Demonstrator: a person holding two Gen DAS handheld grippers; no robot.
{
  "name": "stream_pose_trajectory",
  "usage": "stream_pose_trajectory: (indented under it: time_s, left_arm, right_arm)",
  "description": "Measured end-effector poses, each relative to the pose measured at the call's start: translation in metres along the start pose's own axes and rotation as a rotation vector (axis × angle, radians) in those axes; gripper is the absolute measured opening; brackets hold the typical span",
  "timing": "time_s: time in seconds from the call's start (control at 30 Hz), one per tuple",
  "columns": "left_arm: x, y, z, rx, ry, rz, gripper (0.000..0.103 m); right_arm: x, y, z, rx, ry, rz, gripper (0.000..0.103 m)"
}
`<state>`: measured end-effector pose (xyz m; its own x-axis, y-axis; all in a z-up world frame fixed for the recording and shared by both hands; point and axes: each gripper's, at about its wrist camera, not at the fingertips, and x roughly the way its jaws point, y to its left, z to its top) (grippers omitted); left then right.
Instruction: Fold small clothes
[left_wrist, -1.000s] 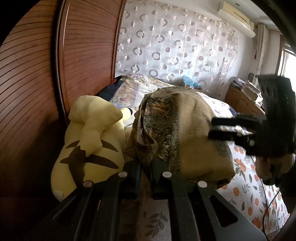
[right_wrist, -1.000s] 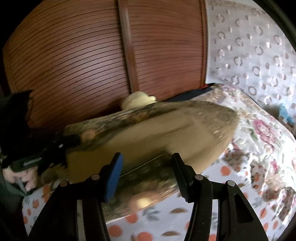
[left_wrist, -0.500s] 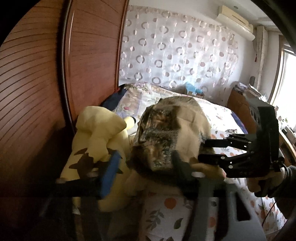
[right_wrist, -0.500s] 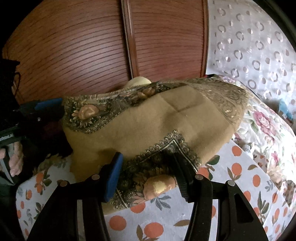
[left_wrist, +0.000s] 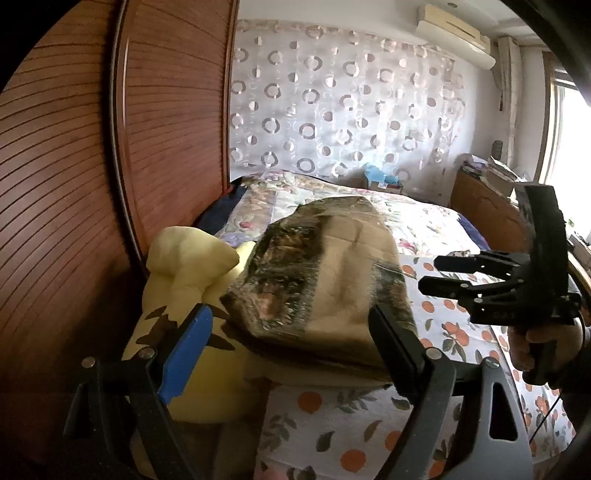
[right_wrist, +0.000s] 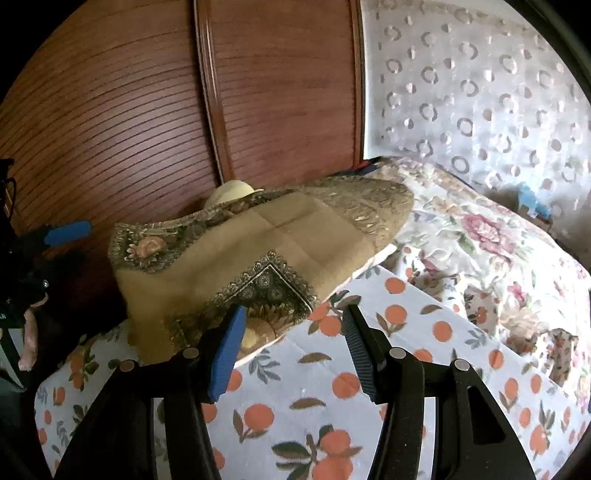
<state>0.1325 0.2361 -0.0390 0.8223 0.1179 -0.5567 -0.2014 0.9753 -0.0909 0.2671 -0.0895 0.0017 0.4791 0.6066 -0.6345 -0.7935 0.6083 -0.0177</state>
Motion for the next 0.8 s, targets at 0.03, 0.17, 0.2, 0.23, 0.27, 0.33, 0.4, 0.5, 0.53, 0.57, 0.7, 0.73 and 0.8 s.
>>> stream_pose_trajectory:
  time_s: [0.03,0.17,0.2,0.23,0.27,0.33,0.4,0.5,0.53,0.57,0.7,0.73,0.8]
  left_arm:
    - [-0.002,-0.002,-0.001,0.005,-0.001,0.000,0.087]
    - [-0.011,-0.013,-0.004,0.016,-0.010,-0.005,0.087]
    - [-0.013,-0.016,-0.005,0.018,-0.012,-0.007,0.087]
    - [-0.016,-0.020,-0.007,0.021,-0.013,-0.007,0.087]
    - [-0.017,-0.023,-0.008,0.023,-0.013,-0.008,0.087]
    - [-0.023,-0.030,-0.011,0.030,-0.015,-0.018,0.087]
    - [-0.028,-0.038,-0.014,0.038,-0.018,-0.023,0.087]
    - [-0.035,-0.052,-0.020,0.054,-0.020,-0.037,0.087]
    - [-0.036,-0.055,-0.021,0.057,-0.020,-0.040,0.087]
    - [-0.038,-0.060,-0.023,0.062,-0.020,-0.046,0.087]
    - [-0.046,-0.080,-0.031,0.083,-0.020,-0.088,0.087]
    - [-0.048,-0.088,-0.034,0.096,-0.019,-0.098,0.087]
    - [-0.053,-0.102,-0.037,0.117,-0.023,-0.117,0.087]
  right_arm:
    - [-0.002,0.003,-0.001,0.002,-0.003,-0.004,0.064]
    - [-0.017,0.013,-0.009,0.017,-0.014,-0.023,0.072]
    - [-0.022,0.013,-0.011,0.021,-0.019,-0.025,0.073]
    - [-0.027,0.016,-0.014,0.025,-0.023,-0.032,0.074]
    - [-0.032,0.017,-0.017,0.027,-0.025,-0.040,0.074]
    - [-0.043,0.020,-0.023,0.038,-0.028,-0.059,0.081]
    - [-0.056,0.023,-0.031,0.052,-0.041,-0.078,0.084]
    - [-0.077,0.027,-0.044,0.080,-0.057,-0.097,0.085]
    - [-0.082,0.028,-0.048,0.087,-0.060,-0.103,0.086]
    - [-0.089,0.029,-0.053,0.096,-0.064,-0.115,0.086]
    - [-0.116,0.036,-0.072,0.128,-0.084,-0.173,0.086]
    - [-0.124,0.037,-0.077,0.137,-0.089,-0.179,0.086]
    - [-0.140,0.039,-0.089,0.169,-0.101,-0.206,0.086]
